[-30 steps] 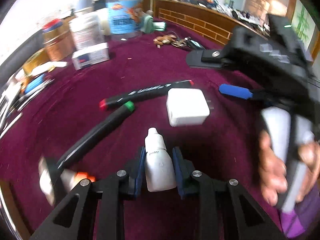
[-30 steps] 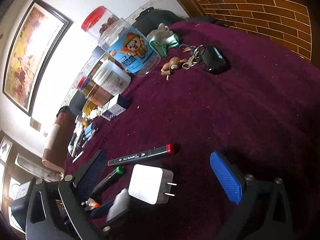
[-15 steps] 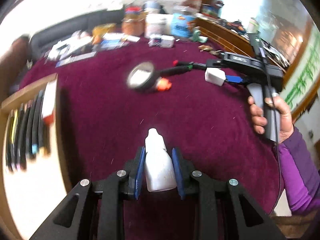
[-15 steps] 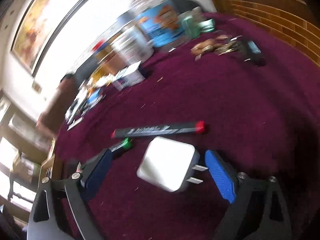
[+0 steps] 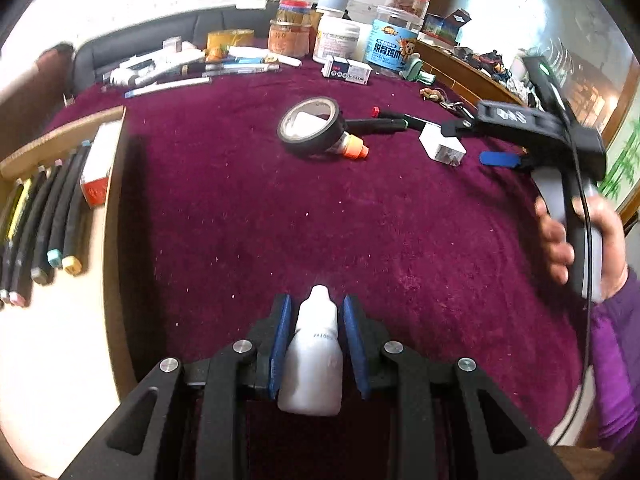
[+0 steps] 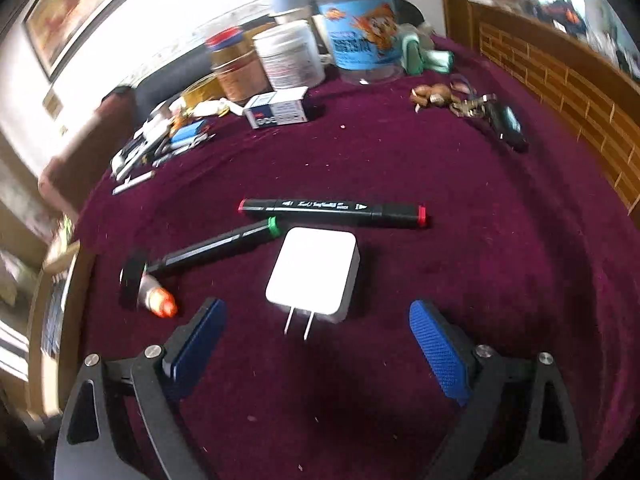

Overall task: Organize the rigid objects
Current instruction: 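Grasp the white charger with the right tool while left tool holds the bottle, then carry bottle and charger into the tray and open both tools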

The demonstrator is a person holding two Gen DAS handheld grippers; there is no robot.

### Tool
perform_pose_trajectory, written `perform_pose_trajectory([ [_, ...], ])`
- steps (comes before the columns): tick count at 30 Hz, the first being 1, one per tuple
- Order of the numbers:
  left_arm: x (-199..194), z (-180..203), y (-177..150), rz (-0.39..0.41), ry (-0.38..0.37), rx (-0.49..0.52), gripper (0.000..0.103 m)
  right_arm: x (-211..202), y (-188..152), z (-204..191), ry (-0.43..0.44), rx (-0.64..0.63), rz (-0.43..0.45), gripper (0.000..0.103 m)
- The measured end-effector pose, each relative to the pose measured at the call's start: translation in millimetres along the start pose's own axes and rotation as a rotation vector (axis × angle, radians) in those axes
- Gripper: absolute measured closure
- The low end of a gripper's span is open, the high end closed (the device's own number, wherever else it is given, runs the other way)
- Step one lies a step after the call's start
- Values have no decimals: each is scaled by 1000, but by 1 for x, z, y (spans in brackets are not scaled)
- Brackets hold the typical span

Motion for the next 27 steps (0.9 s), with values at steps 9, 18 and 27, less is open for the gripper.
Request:
perform_pose_trajectory([
  [9, -15, 12, -1, 51, -54, 37, 82, 23, 3, -28, -212, -104, 16, 56],
  [18, -71, 5, 9, 171, -105, -19, 82, -12, -16, -17, 11, -20, -18, 56],
  [27, -139, -52, -4, 303, -8, -147, 82, -74, -29, -69, 204, -83, 28, 56],
])
Point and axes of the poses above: each gripper's, at about its wrist camera, not at the fingertips, and x roughly the way its jaws point, z to its right, y to its top, the point moved 5 cm from there along x, roughly the way its jaws point, and after that the axes turned 15 degrees about -y, right-handed, at the moved point
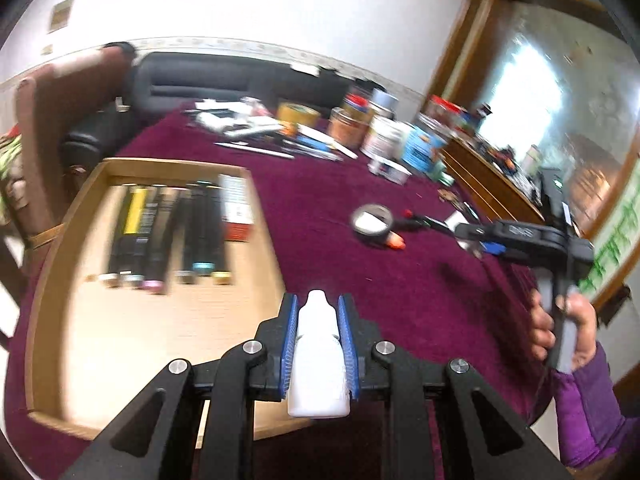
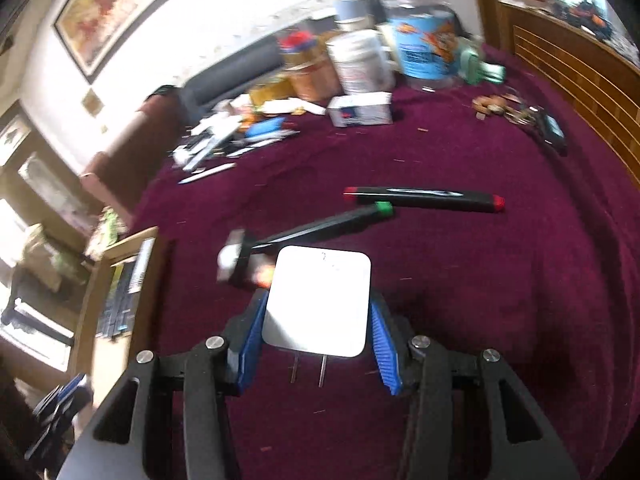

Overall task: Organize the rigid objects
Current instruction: 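Carry bottle and charger into the tray and open both tools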

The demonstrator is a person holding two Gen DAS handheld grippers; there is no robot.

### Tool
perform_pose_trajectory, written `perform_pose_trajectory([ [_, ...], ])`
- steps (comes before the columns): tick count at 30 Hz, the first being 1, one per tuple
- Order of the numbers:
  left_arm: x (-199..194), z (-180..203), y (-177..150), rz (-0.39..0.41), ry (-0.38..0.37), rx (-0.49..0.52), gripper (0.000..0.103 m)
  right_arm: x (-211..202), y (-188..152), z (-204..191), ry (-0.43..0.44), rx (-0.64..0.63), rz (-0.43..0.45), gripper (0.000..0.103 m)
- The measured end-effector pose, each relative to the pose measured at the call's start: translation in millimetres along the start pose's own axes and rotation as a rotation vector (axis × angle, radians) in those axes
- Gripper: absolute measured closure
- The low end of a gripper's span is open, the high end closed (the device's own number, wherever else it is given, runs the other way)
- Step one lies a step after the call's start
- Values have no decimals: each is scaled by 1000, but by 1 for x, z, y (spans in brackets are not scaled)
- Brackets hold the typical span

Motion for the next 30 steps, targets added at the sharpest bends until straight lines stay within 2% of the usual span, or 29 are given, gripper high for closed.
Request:
perform_pose_trajectory([
  [7, -41, -35, 4, 90, 79, -39, 82, -18, -13, -67, 117, -100, -7, 55],
  [11, -46, -58, 3, 89, 98, -86, 82, -23, -24, -111, 168, -179, -17, 55],
  [17, -44, -80, -6, 79, 140, -130, 82, -15, -47, -173, 250, -264, -98, 55],
  [20, -53, -88, -7, 89, 190, -146, 81, -11, -63, -206, 258, -341, -118, 55],
  [22, -59, -92, -8, 87, 210, -158, 68, -6, -74, -229, 253, -400, -133, 55],
  [24, -66, -96, -9, 97, 223, -178, 27, 2, -84, -248, 228, -457, -137, 55],
  [25, -71, -98, -9, 112, 227, -180, 24, 7, -87, -256, 209, -480, -136, 55],
  [30, -84, -98, -11, 124, 271, -141, 24, 31, -103, -284, 153, -554, -166, 55],
])
Point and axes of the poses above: each gripper's, at about its wrist camera, not at the fingertips, and x roughly the way its jaws point, z to its right, y to its top, the point moved 5 cm from there along x, roughly the way its jaws point, and after that the axes turned 15 degrees about -y, right-handed, at the moved point
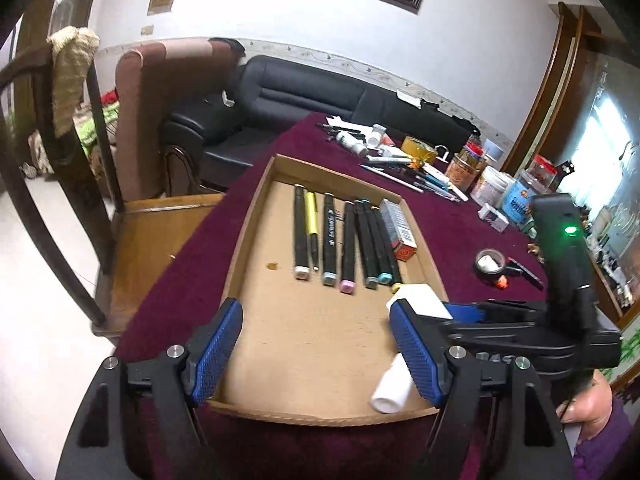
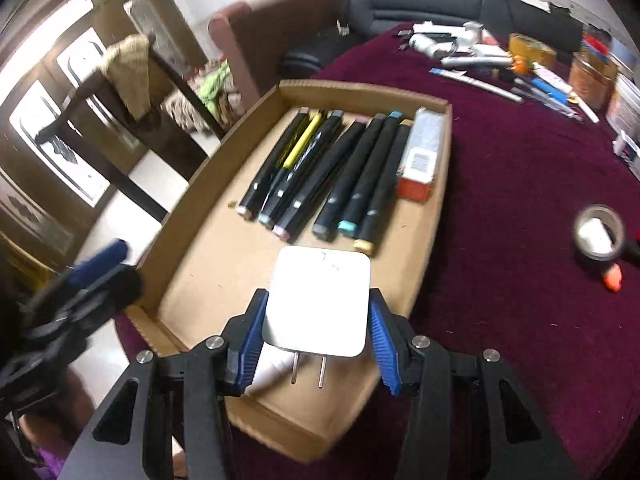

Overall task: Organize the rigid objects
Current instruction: 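Carry bottle and charger into the tray and open both tools, then move both open tools back toward the tape roll and markers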

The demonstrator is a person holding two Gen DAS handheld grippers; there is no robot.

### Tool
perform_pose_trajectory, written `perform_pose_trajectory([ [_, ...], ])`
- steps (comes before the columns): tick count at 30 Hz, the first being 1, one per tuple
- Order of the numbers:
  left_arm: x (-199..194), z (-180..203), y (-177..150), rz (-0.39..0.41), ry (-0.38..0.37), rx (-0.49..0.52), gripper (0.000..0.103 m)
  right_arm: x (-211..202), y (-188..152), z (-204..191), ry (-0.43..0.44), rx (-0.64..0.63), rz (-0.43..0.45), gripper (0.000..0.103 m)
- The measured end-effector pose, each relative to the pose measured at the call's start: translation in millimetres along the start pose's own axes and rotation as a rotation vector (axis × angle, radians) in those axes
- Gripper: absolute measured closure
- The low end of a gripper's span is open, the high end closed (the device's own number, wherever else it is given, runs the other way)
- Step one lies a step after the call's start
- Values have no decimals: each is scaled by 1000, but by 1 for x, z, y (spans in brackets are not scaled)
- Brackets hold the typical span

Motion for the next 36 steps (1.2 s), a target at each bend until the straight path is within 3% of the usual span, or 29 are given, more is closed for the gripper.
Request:
perform_pose_trajectory([
  [7, -1, -8, 0, 5, 21, 6, 23, 21, -2, -15, -60, -33, -2, 54],
  [10, 3, -12, 0, -2, 26, -8, 23, 9, -2, -18, -37, -31, 34, 39],
  [15, 6, -10, -1, -10, 32, -12, 23, -17, 4, -12, -98, -55, 129, 37],
  [23, 13, 11, -1, -26, 41, 31, 21, -47, 5, 37, -213, 2, 238, 32],
  [36, 37, 72, -8, -96, 35, 165, 21, -52, -18, 136, -371, 129, 240, 31],
])
Point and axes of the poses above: each gripper's, at about its wrist camera, not at the fingertips, and x roughly the way its jaws point, z to its right, y to its top, the point moved 5 cm from there along x, roughly the way its jaws point, and after that the axes turned 15 degrees about -y, right-handed, at the moved point
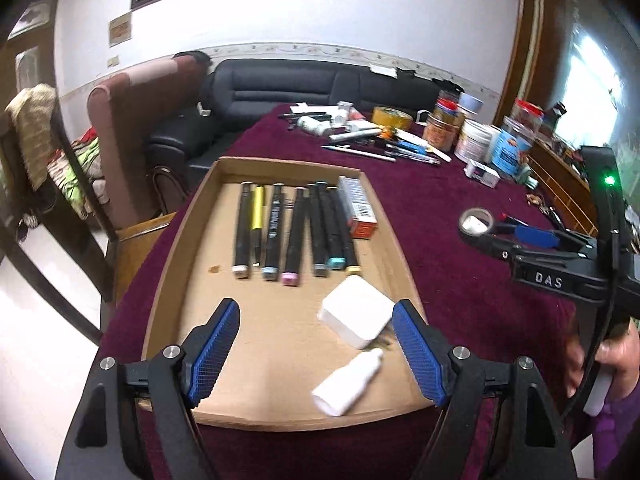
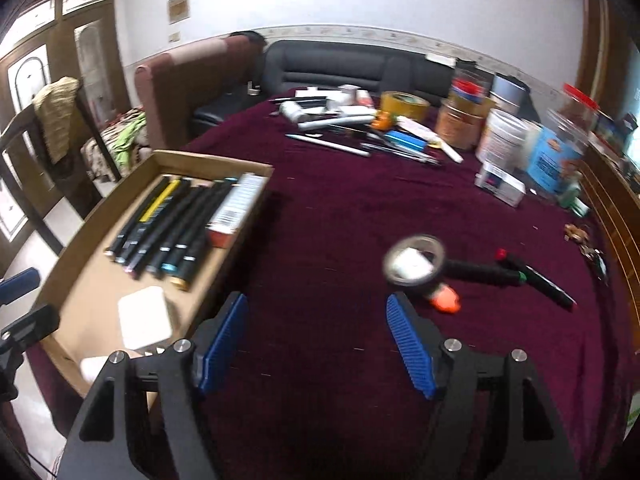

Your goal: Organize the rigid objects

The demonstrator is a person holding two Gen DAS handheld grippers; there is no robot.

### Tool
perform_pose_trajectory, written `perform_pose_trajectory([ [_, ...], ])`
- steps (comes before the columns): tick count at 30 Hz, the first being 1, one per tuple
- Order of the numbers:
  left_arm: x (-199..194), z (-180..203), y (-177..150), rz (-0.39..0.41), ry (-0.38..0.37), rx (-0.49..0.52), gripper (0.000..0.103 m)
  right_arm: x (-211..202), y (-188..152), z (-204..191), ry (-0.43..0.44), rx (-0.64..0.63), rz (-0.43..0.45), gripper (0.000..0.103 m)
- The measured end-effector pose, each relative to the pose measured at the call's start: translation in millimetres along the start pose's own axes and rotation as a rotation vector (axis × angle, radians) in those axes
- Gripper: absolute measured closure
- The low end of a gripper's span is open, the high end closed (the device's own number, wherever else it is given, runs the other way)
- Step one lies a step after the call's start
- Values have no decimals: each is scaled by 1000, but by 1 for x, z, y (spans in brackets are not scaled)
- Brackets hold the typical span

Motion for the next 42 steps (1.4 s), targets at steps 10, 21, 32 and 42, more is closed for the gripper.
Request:
perform_pose_trajectory([
  [10, 26, 58, 13, -58, -74, 65, 21, 23, -9, 69, -98, 44, -11, 31],
  [21, 65, 106, 25, -111, -97, 115, 21, 52, -14, 135, -170, 110, -28, 32],
  [32, 116, 132, 42, -176, -134, 108, 21, 84, -20, 185, -160, 223, -73, 31],
  [42, 183, 153, 72, -237, -153, 90, 21, 104, -49, 275, -105, 616, -151, 30],
])
Point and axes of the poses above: each gripper's, at about its wrist camera, not at the fingertips, and x roughly the way its jaws point, z to its right, y to its top, the point moved 5 cm from there along x, roughly the way its jaws point, and after that the axes turned 15 degrees about -y, right-handed, at the moved point
